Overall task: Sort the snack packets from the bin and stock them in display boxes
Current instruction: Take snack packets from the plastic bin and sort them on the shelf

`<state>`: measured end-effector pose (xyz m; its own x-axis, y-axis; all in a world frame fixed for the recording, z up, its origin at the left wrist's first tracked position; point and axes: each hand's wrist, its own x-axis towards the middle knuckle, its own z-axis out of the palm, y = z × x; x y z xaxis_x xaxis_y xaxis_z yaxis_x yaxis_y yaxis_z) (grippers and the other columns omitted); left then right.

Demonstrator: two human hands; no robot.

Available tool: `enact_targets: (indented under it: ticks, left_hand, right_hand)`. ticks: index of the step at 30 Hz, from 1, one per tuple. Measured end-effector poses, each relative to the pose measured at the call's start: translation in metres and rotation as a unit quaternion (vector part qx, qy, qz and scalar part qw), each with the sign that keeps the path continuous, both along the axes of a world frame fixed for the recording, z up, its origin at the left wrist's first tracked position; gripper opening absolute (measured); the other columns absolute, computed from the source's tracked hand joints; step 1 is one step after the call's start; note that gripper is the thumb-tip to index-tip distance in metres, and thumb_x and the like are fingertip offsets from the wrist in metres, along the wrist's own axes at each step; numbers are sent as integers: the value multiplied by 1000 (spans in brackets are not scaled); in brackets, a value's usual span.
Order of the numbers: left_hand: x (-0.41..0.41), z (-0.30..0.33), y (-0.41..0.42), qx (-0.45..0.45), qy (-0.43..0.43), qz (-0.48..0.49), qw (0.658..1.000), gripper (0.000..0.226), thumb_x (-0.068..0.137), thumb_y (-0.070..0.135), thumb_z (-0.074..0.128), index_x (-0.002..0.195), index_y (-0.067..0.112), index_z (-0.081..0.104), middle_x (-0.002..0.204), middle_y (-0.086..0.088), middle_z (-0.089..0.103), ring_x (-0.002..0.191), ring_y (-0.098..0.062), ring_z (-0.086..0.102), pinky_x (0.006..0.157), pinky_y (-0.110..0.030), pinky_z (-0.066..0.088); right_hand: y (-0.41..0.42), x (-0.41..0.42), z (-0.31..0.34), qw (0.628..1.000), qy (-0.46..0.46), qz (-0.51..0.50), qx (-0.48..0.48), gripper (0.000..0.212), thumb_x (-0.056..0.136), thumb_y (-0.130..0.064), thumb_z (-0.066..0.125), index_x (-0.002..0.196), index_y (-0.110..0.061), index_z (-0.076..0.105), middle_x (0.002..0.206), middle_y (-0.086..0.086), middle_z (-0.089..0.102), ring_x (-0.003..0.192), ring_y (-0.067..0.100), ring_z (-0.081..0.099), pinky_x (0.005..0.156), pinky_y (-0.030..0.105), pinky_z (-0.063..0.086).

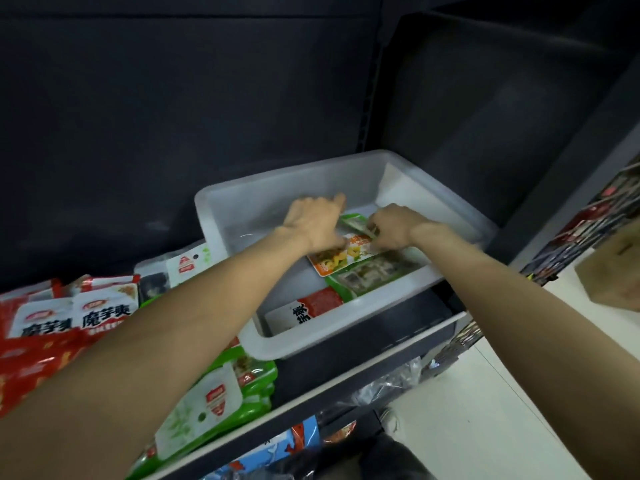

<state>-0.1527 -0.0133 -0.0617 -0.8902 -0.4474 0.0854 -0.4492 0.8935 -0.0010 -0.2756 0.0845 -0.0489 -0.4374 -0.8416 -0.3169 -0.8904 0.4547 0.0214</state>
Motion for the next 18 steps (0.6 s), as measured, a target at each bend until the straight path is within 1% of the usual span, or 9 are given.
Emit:
enact_targets:
  ticks: [2,5,7,9,11,13,14,16,18]
  left_hand:
    - [7,12,0,1,53,-21,998,60,77,45,69,125,18,44,124,-6,53,112,-27,53,84,-36,43]
    - [22,28,5,33,53,-77,995,54,82,39,66,129,19,48,126,-4,51,118,-24,47,92,-37,41]
    - [38,38,11,74,94,-75,990,38,89,35,59,122,17,55,116,-7,59,108,-28,55,86,-40,46]
    - [60,51,18,115,174,-40,977,27,93,31,55,116,17,61,101,-9,67,94,-29,61,74,-38,47]
    - [91,63,26,127,235,-4,964,27,94,30,55,116,18,62,93,-3,67,88,-25,63,69,-33,43]
    - [132,73,34,154,291,28,944,21,91,29,59,110,20,63,89,6,64,89,-18,62,69,-29,40]
    - [154,74,38,167,317,49,932,20,90,29,61,109,22,62,90,9,63,90,-16,61,72,-29,42]
    - [199,68,48,203,363,97,904,21,88,28,64,108,22,61,93,10,64,90,-12,60,78,-29,45]
    - [237,53,60,270,408,155,858,20,90,24,62,109,19,60,97,7,65,91,-11,61,81,-28,46]
  right_hand:
    - [5,9,13,999,28,10,-37,31,87,-19,58,117,-15,63,115,11,62,100,29,60,78,29,46]
    - [17,29,44,990,52,42,-125,37,90,-4,46,116,-22,65,112,12,64,100,31,59,71,30,41]
    - [28,49,66,973,77,67,-205,35,92,-7,45,113,-24,67,108,13,65,99,34,58,73,36,43]
    - [37,71,83,945,99,72,-303,30,92,-11,47,111,-24,67,103,12,66,98,37,59,79,40,44]
    - [42,92,91,890,109,105,-429,27,88,-7,52,106,-17,68,100,11,67,97,35,59,82,42,47]
    - [42,111,93,827,155,152,-519,31,80,-2,52,106,-10,67,106,11,66,102,33,57,84,42,49]
    - [42,122,90,803,171,166,-547,34,78,-1,52,109,-7,65,113,12,64,107,33,55,86,40,49]
    - [40,152,78,789,155,181,-567,38,78,0,51,115,-4,62,126,17,56,117,34,49,94,39,45]
    - [42,189,60,799,112,196,-557,38,80,-4,52,117,-4,61,131,20,51,121,35,47,98,40,41]
